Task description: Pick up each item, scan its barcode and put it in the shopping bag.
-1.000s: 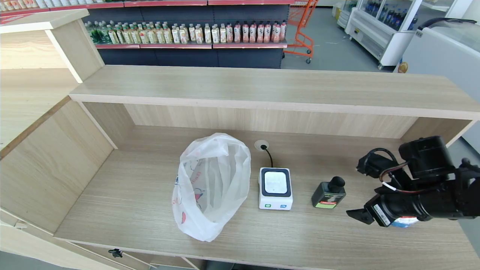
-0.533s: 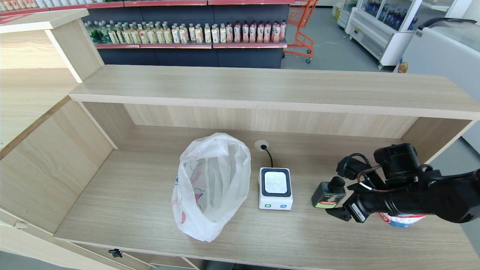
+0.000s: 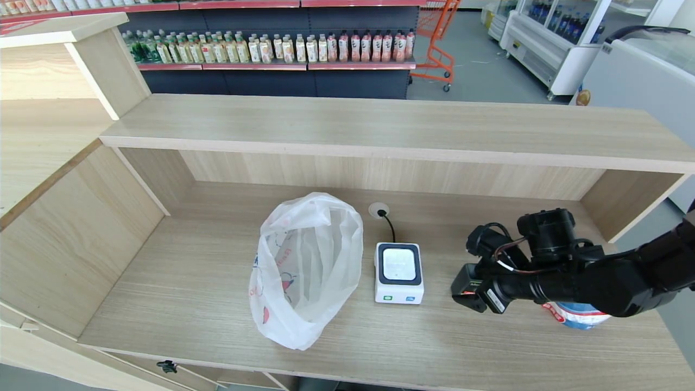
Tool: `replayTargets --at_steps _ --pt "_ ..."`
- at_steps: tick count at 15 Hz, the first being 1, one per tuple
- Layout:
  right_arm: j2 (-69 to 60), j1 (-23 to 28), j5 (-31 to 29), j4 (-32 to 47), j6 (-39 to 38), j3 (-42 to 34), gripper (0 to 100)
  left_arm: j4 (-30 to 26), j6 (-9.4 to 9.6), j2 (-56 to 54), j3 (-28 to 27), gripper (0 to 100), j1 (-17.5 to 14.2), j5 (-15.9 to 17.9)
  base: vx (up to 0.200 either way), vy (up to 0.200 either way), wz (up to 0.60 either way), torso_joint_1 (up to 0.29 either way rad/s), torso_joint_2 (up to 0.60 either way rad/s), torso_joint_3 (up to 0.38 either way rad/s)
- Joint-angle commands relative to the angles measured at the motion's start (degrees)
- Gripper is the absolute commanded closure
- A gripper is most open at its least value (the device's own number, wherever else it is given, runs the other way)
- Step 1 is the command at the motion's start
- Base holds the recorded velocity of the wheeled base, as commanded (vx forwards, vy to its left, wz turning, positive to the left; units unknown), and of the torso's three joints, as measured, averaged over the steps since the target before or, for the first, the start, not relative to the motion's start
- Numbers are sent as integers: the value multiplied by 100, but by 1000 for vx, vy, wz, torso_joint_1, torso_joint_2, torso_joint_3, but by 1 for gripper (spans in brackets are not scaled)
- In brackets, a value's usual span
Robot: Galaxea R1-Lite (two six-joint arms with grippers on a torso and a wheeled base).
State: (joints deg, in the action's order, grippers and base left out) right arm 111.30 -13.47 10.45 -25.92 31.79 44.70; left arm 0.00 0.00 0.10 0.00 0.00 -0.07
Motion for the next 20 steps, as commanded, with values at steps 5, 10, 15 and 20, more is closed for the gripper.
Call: replayTargets --at_steps 5,10,15,20 --pt "278 -173 186 -159 -200 214 100 0 0 -1 0 0 0 -1 0 0 0 0 0 0" --pt "-486 -173 203 -432 -1562 -93 100 0 0 -1 0 0 0 -1 0 0 0 0 0 0" --pt "-2736 380 195 -1838 -226 -1851 100 0 0 -1 0 0 0 -1 0 0 0 0 0 0" --pt "-3158 995 3218 -2198 5293 -2370 100 0 0 -1 0 0 0 -1 0 0 0 0 0 0"
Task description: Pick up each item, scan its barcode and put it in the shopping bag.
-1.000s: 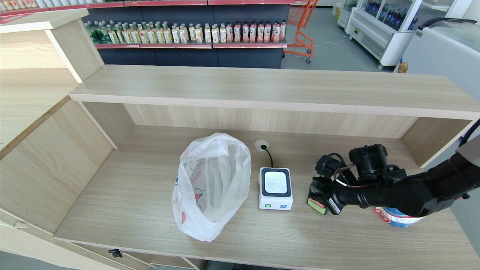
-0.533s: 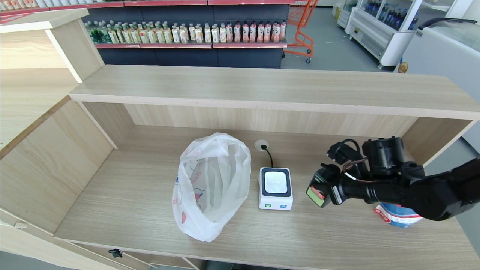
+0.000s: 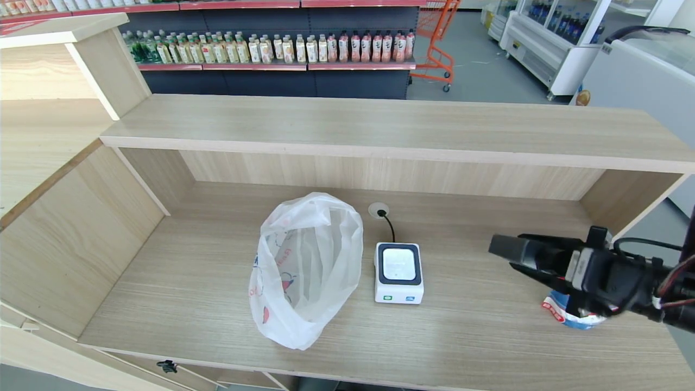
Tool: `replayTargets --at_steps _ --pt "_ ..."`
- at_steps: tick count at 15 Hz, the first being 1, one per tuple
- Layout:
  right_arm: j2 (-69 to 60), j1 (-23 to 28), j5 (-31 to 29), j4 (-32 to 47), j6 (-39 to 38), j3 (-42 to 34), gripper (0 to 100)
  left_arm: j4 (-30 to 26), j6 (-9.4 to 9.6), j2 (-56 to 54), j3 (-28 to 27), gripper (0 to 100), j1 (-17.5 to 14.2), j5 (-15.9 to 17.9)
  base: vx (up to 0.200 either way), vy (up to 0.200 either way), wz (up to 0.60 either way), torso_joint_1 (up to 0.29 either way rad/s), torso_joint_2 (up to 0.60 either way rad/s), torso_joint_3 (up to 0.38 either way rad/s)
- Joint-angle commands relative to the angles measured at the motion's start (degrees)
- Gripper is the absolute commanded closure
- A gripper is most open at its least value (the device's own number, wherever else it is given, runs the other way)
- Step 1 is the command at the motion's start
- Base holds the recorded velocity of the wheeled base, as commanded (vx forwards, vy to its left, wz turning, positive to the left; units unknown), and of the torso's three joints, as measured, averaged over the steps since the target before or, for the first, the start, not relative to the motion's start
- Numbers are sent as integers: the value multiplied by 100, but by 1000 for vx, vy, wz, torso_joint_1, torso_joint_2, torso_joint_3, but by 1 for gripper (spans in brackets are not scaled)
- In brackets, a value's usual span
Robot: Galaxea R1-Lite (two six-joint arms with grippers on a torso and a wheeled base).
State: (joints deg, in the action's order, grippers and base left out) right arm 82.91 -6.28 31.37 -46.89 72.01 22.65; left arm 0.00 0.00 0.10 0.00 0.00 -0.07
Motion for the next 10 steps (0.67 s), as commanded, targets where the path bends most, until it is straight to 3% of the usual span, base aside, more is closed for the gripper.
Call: replayTargets --at_steps 1,3,4,6,7,10 --pt "-284 144 1741 -84 2643 -147 100 0 0 -1 0 0 0 -1 0 0 0 0 0 0" --pt "-266 -374 2198 259 4339 -217 100 0 0 -1 0 0 0 -1 0 0 0 0 0 0" --pt "-302 -611 2198 1516 5640 -200 100 0 0 -1 -9 0 0 -1 0 0 0 0 0 0" --pt "-337 -541 2198 3221 6870 -112 100 0 0 -1 0 0 0 -1 0 0 0 0 0 0" --pt "-310 -603 2251 3590 7573 -77 100 0 0 -1 0 0 0 -1 0 0 0 0 0 0" --pt "-170 -875 2365 3537 8751 117 100 0 0 -1 0 0 0 -1 0 0 0 0 0 0"
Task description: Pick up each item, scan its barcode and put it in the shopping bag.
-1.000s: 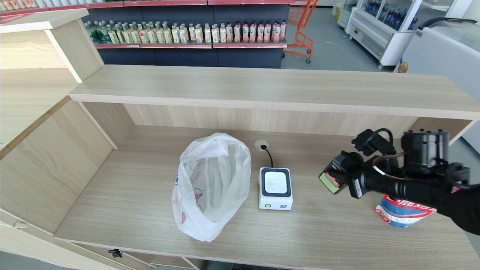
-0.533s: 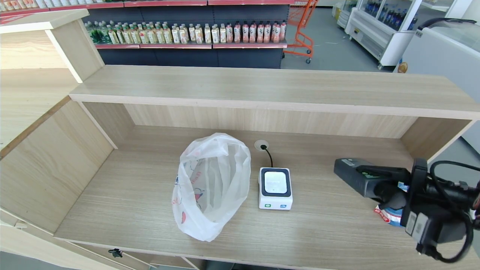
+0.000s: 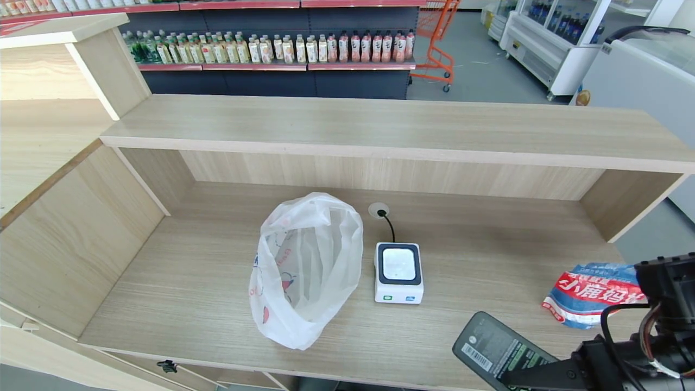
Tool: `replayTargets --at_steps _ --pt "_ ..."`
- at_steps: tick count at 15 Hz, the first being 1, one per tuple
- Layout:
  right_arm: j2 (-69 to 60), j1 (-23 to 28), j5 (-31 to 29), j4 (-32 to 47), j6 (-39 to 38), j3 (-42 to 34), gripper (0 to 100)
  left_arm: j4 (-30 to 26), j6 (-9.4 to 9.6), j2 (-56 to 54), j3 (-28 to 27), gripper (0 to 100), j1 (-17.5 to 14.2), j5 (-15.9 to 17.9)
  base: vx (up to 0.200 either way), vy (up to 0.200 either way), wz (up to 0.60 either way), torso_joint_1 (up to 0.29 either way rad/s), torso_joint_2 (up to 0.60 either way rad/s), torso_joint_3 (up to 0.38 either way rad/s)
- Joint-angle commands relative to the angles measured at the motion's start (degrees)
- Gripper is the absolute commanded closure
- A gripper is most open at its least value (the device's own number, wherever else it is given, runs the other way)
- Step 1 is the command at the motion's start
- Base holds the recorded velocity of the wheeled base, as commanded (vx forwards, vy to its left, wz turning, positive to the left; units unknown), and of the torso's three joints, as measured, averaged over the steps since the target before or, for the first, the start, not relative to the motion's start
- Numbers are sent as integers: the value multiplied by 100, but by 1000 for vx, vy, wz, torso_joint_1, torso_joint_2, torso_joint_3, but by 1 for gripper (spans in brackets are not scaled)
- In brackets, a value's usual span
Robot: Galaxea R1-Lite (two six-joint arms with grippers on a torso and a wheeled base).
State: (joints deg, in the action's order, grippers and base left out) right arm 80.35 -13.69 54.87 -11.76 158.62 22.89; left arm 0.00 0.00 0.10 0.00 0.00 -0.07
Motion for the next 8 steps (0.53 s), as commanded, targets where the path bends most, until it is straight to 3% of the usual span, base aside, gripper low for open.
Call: replayTargets --at_steps 1,3,6,8 --pt "139 -160 191 34 468 154 100 0 0 -1 0 0 0 -1 0 0 0 0 0 0" --pt "139 -248 243 16 638 154 100 0 0 -1 0 0 0 -1 0 0 0 0 0 0" --pt "148 -995 243 16 638 286 100 0 0 -1 0 0 0 -1 0 0 0 0 0 0" --pt "104 -1189 243 16 638 321 100 0 0 -1 0 0 0 -1 0 0 0 0 0 0"
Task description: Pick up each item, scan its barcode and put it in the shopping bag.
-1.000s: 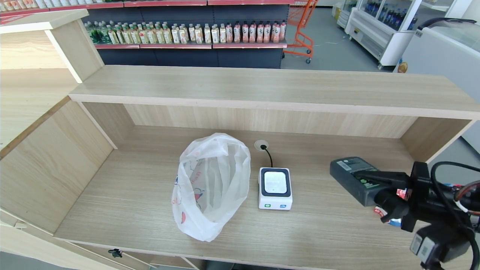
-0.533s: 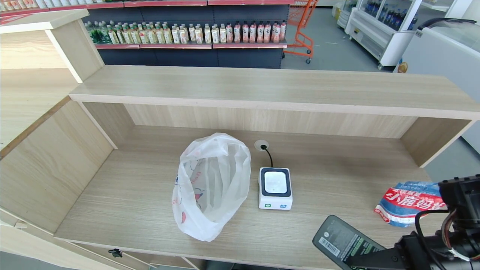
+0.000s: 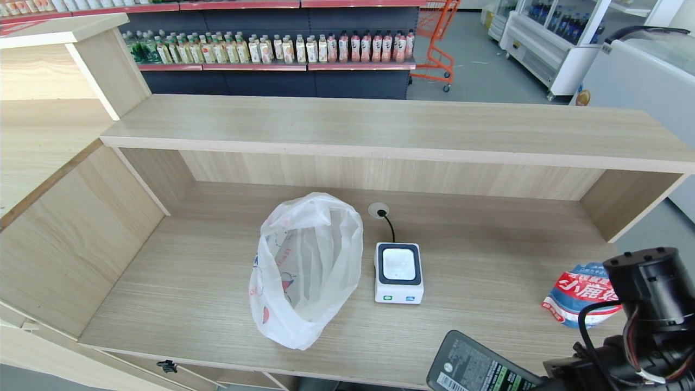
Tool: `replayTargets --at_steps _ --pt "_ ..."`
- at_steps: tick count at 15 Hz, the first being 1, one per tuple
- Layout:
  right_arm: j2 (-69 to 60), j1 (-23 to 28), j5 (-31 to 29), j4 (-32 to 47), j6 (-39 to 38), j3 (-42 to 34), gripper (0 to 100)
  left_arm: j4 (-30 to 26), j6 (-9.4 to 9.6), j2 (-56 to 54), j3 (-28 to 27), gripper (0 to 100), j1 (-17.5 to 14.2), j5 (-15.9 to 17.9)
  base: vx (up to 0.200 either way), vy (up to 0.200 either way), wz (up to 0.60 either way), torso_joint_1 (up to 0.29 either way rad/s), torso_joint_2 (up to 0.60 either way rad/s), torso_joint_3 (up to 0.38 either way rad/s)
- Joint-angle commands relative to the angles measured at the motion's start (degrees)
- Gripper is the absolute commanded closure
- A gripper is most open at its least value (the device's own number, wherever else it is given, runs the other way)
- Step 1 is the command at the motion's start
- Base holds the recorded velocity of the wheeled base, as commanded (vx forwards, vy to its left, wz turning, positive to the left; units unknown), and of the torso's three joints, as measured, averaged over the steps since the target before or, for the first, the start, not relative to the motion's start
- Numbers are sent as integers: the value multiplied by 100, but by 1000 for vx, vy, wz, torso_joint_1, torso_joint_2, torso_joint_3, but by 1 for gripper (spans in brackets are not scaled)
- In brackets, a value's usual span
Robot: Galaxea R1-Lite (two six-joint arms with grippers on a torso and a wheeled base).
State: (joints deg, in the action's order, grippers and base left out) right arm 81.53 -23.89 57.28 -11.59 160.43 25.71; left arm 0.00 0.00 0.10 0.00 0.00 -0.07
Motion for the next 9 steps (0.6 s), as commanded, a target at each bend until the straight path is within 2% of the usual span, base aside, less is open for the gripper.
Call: replayTargets --at_steps 1,9 --pt "-6 -168 -7 -1 457 39 100 0 0 -1 0 0 0 -1 0 0 0 0 0 0" --pt "21 -177 -7 -1 457 48 100 0 0 -1 0 0 0 -1 0 0 0 0 0 0"
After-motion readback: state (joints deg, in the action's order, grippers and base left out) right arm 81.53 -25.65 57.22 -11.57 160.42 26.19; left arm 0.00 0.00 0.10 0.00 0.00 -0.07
